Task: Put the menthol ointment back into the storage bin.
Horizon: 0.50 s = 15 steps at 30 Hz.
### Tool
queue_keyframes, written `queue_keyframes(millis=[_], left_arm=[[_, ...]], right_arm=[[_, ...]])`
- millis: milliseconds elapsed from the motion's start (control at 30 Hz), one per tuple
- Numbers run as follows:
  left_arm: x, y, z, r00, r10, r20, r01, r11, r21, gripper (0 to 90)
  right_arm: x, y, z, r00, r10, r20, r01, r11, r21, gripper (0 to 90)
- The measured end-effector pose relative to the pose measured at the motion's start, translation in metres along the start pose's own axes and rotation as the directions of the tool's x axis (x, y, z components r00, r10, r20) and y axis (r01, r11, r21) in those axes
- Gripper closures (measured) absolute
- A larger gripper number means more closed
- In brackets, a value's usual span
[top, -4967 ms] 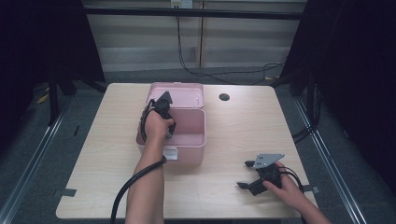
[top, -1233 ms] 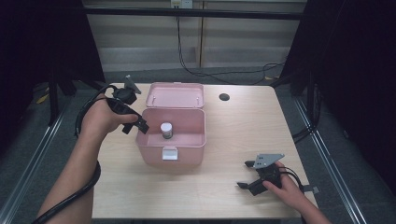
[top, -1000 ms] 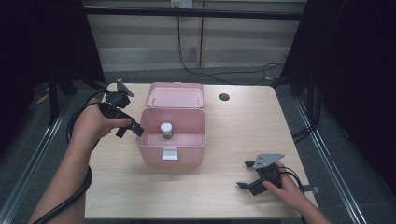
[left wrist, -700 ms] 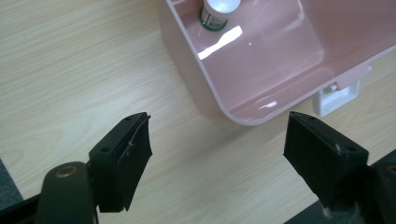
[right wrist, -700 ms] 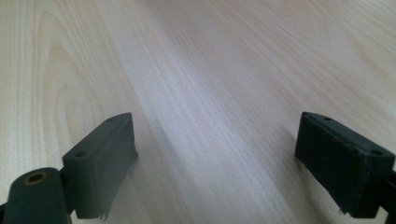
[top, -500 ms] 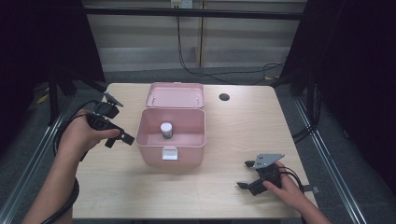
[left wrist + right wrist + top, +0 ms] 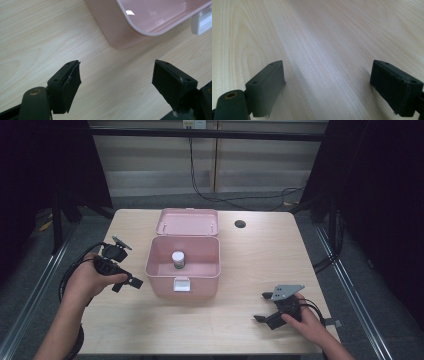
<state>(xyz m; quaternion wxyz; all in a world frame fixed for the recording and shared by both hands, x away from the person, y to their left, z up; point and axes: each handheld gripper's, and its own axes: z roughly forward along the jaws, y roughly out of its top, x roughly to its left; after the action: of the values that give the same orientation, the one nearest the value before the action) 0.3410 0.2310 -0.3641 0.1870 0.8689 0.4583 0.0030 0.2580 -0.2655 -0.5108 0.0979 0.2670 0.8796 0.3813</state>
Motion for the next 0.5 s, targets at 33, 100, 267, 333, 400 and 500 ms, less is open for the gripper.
queue_keyframes(millis=[33, 100, 267, 333, 400, 500], left_arm=[[0.000, -0.002, 0.003, 1.0000, 0.004, -0.001, -0.004, 1.0000, -0.005, 22.3], [-0.001, -0.004, 0.008, 0.9999, 0.010, 0.003, -0.010, 0.9999, -0.009, 22.2], [-0.003, -0.010, 0.021, 0.9995, 0.027, 0.013, -0.027, 0.9996, -0.009, 21.8], [-0.003, -0.013, 0.026, 0.9995, 0.031, 0.009, -0.031, 0.9995, -0.003, 21.8], [-0.003, -0.015, 0.031, 0.9992, 0.039, 0.012, -0.039, 0.9992, -0.006, 21.8], [-0.003, -0.020, 0.041, 0.9987, 0.047, 0.019, -0.047, 0.9989, -0.010, 21.8]], right_arm=[[0.000, 0.000, 0.000, 1.0000, 0.000, 0.000, 0.000, 1.000, 0.000, 11.9], [0.000, 0.000, 0.000, 1.0000, -0.002, 0.000, 0.002, 1.000, 0.001, 11.9], [0.000, 0.000, 0.000, 1.0000, -0.003, -0.001, 0.003, 1.000, 0.001, 11.9], [0.000, 0.000, 0.000, 1.0000, -0.003, 0.000, 0.003, 1.000, 0.001, 11.9], [0.000, 0.000, 0.000, 1.0000, -0.003, -0.001, 0.003, 1.000, 0.001, 11.9], [0.000, 0.000, 0.000, 1.0000, -0.004, -0.001, 0.004, 1.000, 0.000, 11.9]])
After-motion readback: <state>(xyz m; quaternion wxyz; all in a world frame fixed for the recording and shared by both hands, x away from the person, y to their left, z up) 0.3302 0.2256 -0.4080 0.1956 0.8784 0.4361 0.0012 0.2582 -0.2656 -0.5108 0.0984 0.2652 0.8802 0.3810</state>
